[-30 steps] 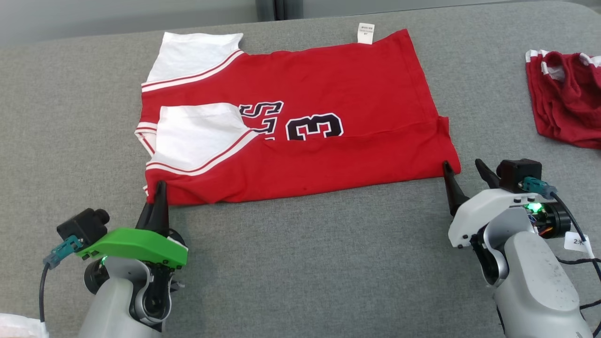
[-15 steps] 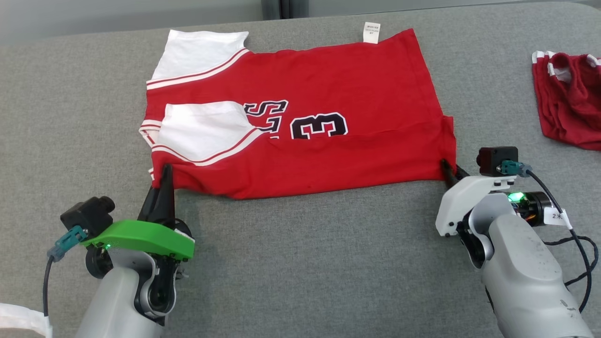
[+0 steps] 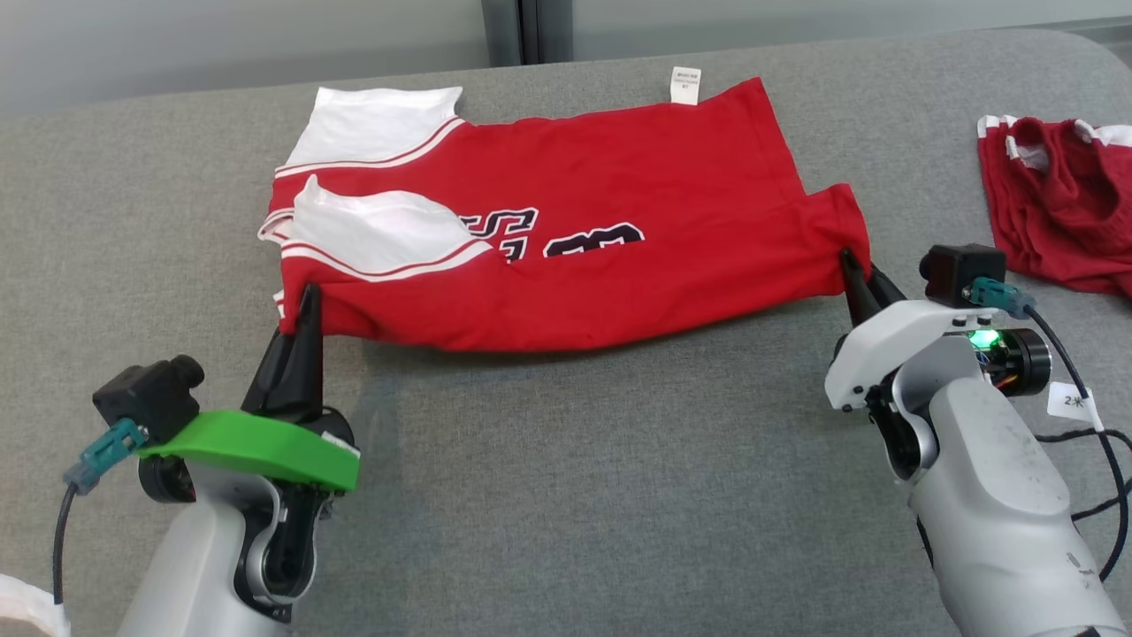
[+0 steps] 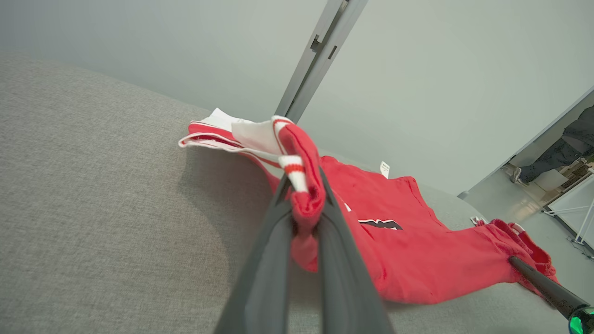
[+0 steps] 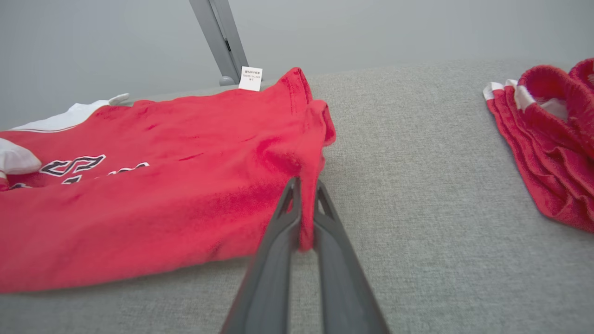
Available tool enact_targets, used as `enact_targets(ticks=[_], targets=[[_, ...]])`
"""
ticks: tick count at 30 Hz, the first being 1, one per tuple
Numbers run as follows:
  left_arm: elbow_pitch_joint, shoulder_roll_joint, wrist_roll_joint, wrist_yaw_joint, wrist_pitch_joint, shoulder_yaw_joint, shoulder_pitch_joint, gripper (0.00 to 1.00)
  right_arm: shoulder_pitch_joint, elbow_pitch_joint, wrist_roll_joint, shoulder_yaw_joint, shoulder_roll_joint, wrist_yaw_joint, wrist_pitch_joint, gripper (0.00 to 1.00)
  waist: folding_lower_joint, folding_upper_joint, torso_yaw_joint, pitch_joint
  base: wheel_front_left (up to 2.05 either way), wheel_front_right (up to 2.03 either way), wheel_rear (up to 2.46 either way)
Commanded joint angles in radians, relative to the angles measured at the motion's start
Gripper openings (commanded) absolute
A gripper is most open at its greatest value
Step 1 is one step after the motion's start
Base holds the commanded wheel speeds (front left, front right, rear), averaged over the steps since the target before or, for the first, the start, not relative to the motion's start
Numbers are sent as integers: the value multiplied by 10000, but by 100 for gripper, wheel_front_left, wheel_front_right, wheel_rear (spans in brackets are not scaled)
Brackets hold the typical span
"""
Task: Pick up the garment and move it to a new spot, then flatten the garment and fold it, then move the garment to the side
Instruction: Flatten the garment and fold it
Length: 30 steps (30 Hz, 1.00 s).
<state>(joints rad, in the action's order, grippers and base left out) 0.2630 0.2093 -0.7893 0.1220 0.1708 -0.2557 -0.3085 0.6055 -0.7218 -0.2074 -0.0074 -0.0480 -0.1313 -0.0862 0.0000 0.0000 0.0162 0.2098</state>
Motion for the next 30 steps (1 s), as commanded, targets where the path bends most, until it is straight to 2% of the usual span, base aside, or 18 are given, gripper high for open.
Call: enact_targets(ticks=[1,3,8,13,16,20,21,22,23,24,25,26,30], targets=[[-245,165,145,-89,-90,-21,286,0,-394,283,-91,-81,-53,13,5,0,0,0,-10,-165,0,0,0],[-698,324,158,-171,-303,-99,653,0,-816,907,-193,-206,-50,13,93,0,0,0,-12,-291,0,0,0],[-1996,854,-1,-622,-989,-99,2097,0,-2925,3434,-846,-524,-48,13,873,0,0,0,-6,-525,0,0,0],[-2560,1064,-303,-1018,-1392,3,3247,0,-4881,5427,-1137,-708,-48,13,1645,0,0,0,-78,-465,0,0,0],[-2516,1026,-406,-1216,-1465,-4,3706,0,-5722,6073,-1412,-671,-50,13,1977,0,0,0,-154,-364,0,0,0],[-2255,817,-485,-1314,-1392,-70,3971,0,-6231,6282,-1593,-588,-48,13,2123,0,0,0,-233,-250,0,0,0],[-2163,791,-470,-1316,-1358,-93,3997,0,-6275,6262,-1596,-581,-50,13,2127,5,0,0,-247,-231,0,0,0],[-2043,742,-456,-1339,-1328,-110,4012,0,-6308,6224,-1562,-557,-48,13,2105,41,0,0,-260,-213,0,0,0],[-1948,691,-479,-1395,-1293,-102,4027,0,-6326,6181,-1537,-534,-48,13,2059,92,0,0,-271,-202,0,0,0],[-1885,669,-503,-1406,-1291,-105,4068,33,-6339,6140,-1527,-521,-48,13,2047,100,0,0,-280,-197,0,0,0],[-1827,662,-526,-1444,-1279,-104,4123,94,-6349,6103,-1524,-507,-47,13,2025,100,0,0,-289,-190,0,0,0],[-1789,649,-562,-1486,-1283,-86,4166,100,-6355,6077,-1508,-511,-45,13,2009,100,0,0,-292,-185,0,0,0],[-1853,806,-474,-1598,-1273,-23,4415,100,-6370,6055,-1396,-696,-47,13,1880,100,0,0,-276,-181,0,0,0]])
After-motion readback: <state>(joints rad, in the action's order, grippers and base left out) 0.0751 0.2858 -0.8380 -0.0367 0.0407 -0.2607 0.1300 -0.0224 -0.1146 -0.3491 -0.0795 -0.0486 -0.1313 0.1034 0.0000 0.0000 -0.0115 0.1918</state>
